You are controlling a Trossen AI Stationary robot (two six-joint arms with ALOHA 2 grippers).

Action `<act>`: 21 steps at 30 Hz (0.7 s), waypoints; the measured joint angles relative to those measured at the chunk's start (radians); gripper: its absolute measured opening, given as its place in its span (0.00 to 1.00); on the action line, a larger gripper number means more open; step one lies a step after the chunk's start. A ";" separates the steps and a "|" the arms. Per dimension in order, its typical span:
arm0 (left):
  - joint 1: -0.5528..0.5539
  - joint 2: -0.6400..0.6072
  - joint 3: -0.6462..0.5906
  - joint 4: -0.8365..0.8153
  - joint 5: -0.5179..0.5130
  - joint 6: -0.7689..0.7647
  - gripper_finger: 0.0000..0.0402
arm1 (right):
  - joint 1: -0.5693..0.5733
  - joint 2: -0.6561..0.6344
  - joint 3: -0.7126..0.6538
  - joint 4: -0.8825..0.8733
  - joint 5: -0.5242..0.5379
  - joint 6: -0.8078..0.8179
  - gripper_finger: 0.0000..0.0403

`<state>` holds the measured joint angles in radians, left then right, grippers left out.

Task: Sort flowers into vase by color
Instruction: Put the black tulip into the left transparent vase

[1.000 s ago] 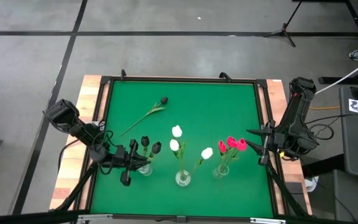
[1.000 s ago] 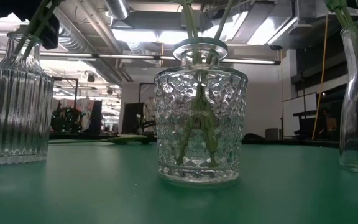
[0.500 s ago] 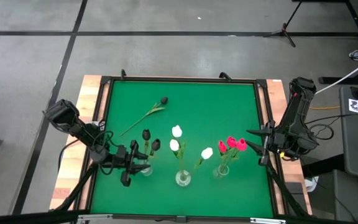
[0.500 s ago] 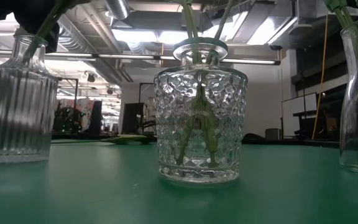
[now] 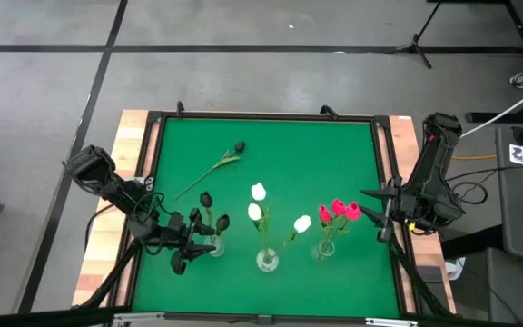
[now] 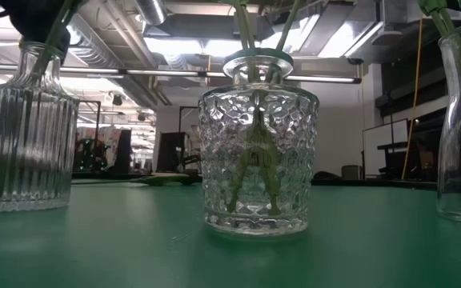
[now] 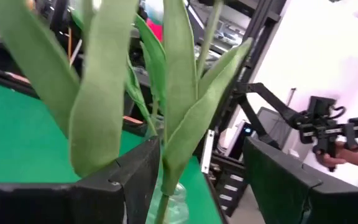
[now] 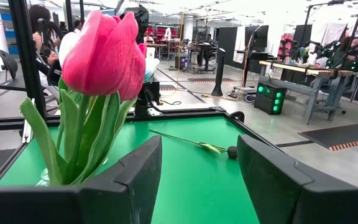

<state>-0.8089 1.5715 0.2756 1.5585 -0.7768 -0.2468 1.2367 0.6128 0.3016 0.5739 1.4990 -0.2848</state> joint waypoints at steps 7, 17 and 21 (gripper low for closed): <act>-0.054 -0.002 0.000 0.001 0.000 -0.093 0.56 | 0.000 0.000 0.000 0.000 0.000 0.000 0.52; -0.139 -0.079 0.000 -0.013 -0.073 0.021 0.56 | 0.000 0.000 0.000 0.000 0.000 0.000 0.52; -0.187 -0.132 0.000 -0.014 -0.192 0.150 0.56 | 0.000 0.000 0.000 0.000 0.000 0.000 0.52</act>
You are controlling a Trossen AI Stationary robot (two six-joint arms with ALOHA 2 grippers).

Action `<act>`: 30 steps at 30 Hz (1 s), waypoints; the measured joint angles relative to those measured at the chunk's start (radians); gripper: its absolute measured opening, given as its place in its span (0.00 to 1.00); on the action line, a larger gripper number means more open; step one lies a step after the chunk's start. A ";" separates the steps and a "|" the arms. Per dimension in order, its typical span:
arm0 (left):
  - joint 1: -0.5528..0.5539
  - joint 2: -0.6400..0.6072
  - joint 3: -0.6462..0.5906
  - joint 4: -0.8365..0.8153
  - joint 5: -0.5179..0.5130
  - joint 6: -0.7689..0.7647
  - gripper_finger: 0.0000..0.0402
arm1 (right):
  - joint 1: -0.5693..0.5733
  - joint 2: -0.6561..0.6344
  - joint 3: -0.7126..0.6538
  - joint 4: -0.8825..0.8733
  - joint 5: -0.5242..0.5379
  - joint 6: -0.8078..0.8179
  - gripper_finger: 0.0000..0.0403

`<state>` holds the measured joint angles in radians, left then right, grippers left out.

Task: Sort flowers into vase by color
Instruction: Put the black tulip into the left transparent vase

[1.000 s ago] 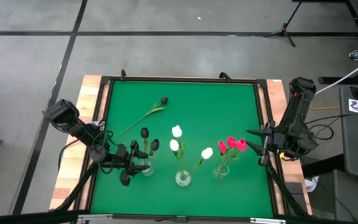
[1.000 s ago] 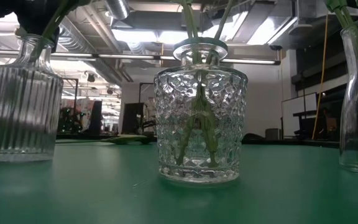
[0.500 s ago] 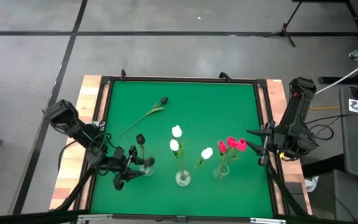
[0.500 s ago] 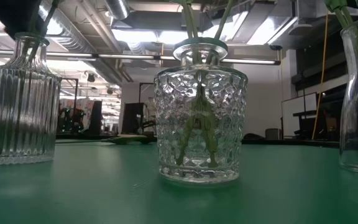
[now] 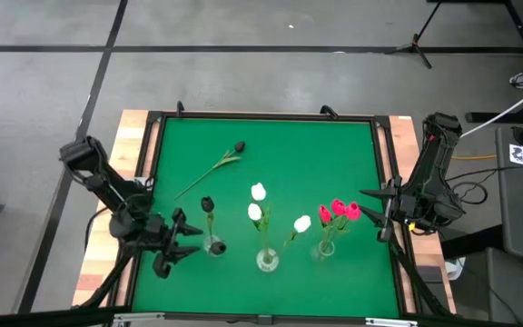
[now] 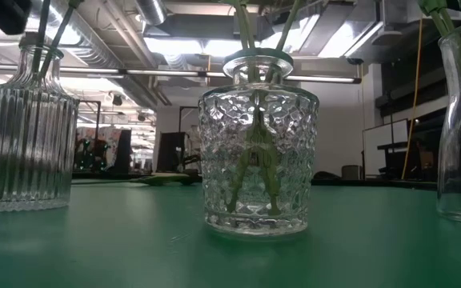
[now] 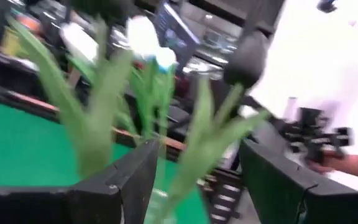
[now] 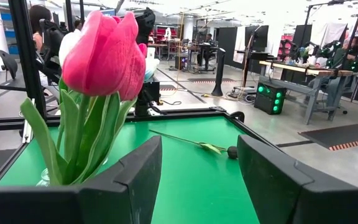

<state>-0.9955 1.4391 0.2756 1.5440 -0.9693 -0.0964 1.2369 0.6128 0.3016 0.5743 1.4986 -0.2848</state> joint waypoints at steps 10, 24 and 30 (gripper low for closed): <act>-0.008 -0.119 -0.052 -0.014 -0.587 0.255 0.56 | 0.000 0.000 0.000 0.000 0.013 0.000 0.52; 0.455 -0.272 -0.265 -0.449 -0.084 -0.386 0.54 | 0.000 0.000 0.000 -0.002 0.065 0.000 0.52; 0.696 -0.275 -0.180 -0.817 0.330 -0.688 0.48 | 0.000 0.000 0.000 0.000 0.072 0.001 0.52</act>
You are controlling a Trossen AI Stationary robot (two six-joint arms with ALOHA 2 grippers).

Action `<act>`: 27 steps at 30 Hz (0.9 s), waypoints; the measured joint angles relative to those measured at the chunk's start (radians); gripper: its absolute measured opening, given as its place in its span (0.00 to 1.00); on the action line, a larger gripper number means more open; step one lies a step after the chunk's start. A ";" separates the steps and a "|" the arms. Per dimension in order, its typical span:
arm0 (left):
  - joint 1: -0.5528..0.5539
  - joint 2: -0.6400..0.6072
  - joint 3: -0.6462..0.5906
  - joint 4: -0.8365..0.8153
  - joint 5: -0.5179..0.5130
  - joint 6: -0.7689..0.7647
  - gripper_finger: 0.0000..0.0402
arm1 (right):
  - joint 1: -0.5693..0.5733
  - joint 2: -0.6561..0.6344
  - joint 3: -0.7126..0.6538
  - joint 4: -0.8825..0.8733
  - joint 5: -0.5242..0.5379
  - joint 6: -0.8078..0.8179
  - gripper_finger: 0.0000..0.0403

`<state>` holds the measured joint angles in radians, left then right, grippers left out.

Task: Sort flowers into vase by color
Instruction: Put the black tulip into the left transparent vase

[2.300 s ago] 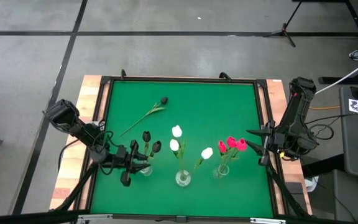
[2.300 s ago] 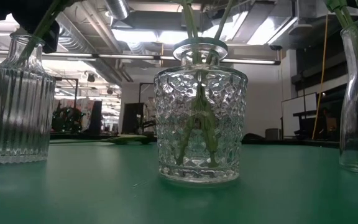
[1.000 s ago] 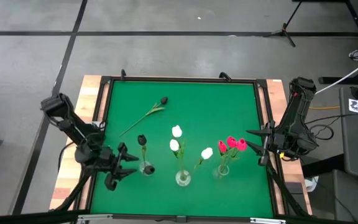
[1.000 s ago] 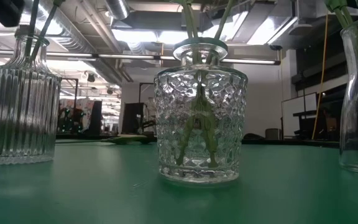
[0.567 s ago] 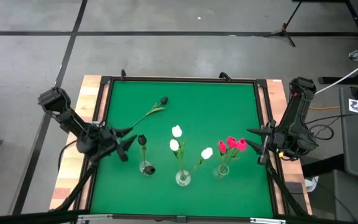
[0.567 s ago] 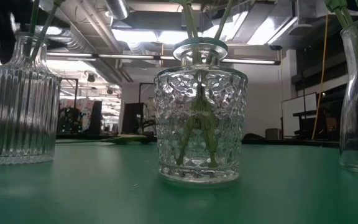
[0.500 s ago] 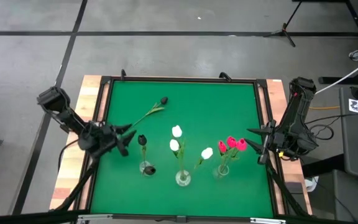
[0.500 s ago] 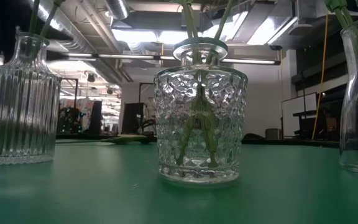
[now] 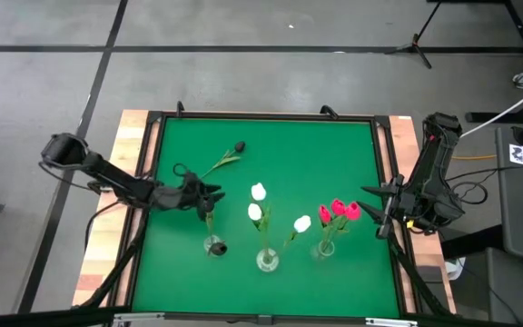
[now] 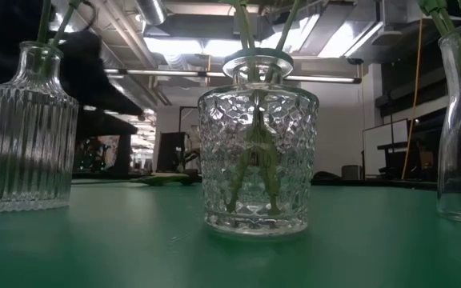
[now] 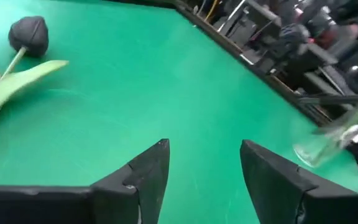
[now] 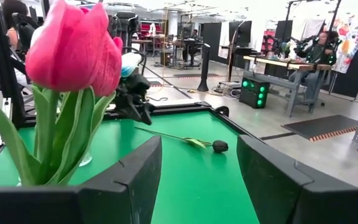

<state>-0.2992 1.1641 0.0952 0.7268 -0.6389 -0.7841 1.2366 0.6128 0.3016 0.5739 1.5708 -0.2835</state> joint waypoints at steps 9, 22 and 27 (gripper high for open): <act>0.229 -0.029 0.219 -0.508 0.056 0.128 0.42 | 0.000 0.000 -0.001 -0.008 0.000 0.017 0.52; 0.585 -0.001 0.295 -0.746 0.342 0.432 0.49 | 0.000 0.000 -0.001 -0.067 -0.003 0.020 0.52; 0.663 0.023 0.270 -0.740 0.392 0.493 0.52 | 0.000 0.000 -0.001 -0.077 -0.003 0.020 0.52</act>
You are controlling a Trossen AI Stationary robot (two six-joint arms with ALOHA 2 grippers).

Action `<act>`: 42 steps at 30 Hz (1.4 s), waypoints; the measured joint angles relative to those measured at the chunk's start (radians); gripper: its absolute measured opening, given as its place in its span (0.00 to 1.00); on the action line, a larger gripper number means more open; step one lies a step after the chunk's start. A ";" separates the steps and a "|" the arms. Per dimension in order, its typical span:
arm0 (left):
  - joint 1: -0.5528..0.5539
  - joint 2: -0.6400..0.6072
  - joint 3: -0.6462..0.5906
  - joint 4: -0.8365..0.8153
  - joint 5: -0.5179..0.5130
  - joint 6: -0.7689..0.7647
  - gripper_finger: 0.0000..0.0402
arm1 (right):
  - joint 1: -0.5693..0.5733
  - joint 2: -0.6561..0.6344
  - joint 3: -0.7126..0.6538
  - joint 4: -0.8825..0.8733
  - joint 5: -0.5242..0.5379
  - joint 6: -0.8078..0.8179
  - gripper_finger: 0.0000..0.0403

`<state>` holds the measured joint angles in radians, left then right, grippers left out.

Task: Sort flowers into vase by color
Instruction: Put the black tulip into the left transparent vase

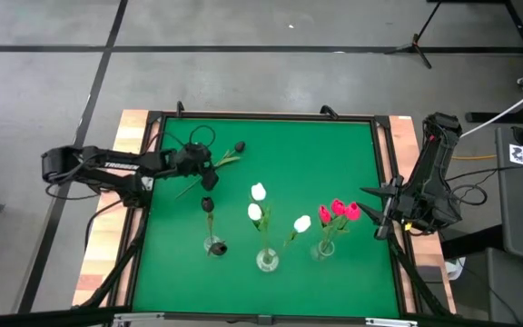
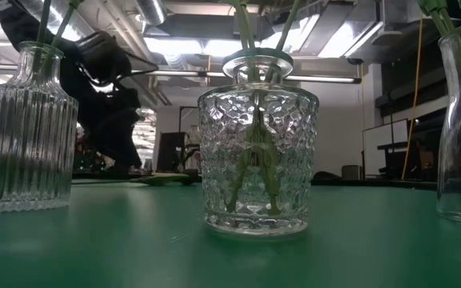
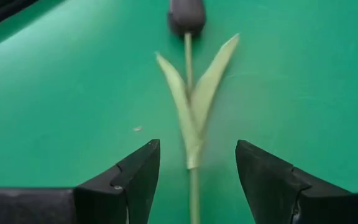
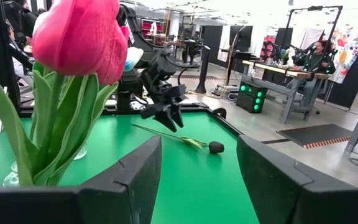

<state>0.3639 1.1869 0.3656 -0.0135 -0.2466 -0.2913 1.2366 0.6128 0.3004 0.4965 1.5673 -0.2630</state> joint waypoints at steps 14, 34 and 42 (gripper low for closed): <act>0.019 0.178 -0.020 0.098 0.052 0.043 0.52 | 0.000 0.000 0.000 -0.006 0.000 -0.001 0.52; 0.018 0.059 -0.036 0.060 0.077 -0.161 0.01 | 0.000 0.000 0.000 -0.005 -0.006 0.005 0.52; 0.003 -0.285 -0.035 0.079 0.060 -0.257 0.01 | 0.000 0.000 0.000 -0.006 -0.006 0.005 0.52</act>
<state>0.3671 0.9015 0.3309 0.0654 -0.1865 -0.5480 1.2366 0.6128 0.3000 0.4908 1.5612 -0.2584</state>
